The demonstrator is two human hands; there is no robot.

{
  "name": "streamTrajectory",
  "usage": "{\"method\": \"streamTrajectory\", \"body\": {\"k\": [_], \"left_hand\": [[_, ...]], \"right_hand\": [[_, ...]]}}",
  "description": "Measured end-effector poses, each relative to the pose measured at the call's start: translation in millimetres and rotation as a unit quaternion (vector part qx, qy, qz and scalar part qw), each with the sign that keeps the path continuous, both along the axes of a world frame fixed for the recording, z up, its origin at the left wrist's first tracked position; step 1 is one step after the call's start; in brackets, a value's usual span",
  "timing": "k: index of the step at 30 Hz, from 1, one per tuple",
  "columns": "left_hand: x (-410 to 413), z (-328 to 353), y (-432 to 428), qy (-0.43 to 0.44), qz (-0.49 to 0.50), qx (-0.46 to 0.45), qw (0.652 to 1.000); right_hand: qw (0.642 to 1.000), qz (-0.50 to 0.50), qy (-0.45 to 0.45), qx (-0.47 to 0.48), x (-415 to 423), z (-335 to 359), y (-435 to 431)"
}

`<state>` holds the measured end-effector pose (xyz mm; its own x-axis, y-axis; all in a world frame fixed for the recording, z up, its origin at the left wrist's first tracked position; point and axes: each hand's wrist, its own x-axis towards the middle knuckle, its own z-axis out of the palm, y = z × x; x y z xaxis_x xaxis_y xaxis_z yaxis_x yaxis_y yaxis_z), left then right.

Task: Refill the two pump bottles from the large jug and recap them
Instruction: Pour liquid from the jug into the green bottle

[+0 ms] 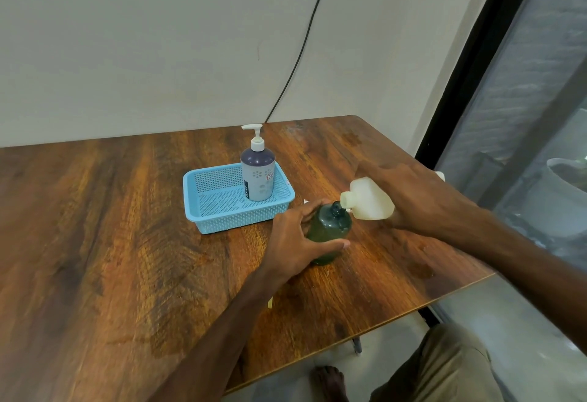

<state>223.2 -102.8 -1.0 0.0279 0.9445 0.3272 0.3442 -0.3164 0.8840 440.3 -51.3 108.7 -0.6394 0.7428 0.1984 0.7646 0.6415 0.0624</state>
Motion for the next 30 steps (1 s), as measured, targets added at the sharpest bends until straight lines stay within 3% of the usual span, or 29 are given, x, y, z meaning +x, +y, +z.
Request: {"method": "streamTrajectory", "body": {"k": [8, 14, 20, 30], "left_hand": [[-2.6, 3.0, -0.9, -0.002, -0.001, -0.009, 1.0], [-7.3, 3.9, -1.5, 0.005, 0.005, -0.015, 1.0], [-8.9, 3.9, -3.3, -0.001, 0.018, -0.021, 1.0], [-6.1, 5.2, -8.7, 0.007, 0.04, -0.021, 0.999]], "right_hand": [[0.996, 0.001, 0.058, -0.068, 19.9, -9.3, 3.7], [0.99, -0.058, 0.112, -0.055, 22.9, -3.8, -8.5], [0.91, -0.147, 0.352, -0.164, 28.7, -42.1, -5.3], [0.835, -0.197, 0.484, -0.172, 48.1, -82.0, -4.4]]}}
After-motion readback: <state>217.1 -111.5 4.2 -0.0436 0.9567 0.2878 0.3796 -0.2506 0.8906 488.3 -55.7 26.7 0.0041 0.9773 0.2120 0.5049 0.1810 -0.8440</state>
